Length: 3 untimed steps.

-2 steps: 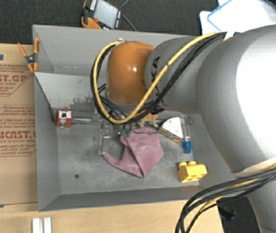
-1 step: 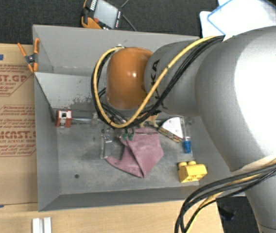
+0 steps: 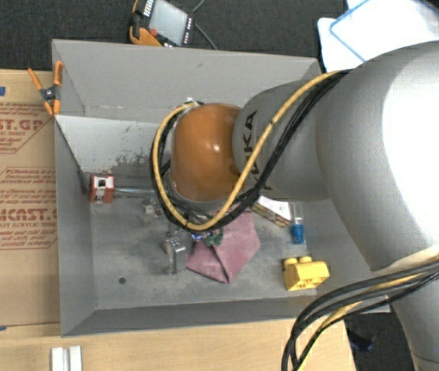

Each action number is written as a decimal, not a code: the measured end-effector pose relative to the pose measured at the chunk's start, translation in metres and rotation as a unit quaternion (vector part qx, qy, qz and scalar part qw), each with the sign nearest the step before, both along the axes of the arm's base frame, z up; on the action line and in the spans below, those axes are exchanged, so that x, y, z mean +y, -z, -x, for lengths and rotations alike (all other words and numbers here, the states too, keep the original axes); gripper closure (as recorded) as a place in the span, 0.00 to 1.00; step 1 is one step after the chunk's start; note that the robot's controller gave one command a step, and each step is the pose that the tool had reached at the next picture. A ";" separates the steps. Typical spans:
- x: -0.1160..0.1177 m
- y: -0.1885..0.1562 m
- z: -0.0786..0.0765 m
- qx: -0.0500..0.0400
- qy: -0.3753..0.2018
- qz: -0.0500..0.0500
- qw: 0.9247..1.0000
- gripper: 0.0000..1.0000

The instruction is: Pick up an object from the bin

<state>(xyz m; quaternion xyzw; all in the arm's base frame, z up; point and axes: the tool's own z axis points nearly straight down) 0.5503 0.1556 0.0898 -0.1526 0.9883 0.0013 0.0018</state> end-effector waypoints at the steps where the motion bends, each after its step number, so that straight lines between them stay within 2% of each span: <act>1: -0.043 0.011 -0.005 0.000 -0.013 0.002 1.000 0.00; 2: -0.047 0.014 -0.027 0.001 0.316 -0.002 0.949 1.00; 3: -0.047 0.014 -0.027 0.001 0.316 -0.002 0.949 1.00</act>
Offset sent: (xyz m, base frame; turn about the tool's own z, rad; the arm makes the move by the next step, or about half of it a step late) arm 0.0265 -0.0477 -0.0139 0.6446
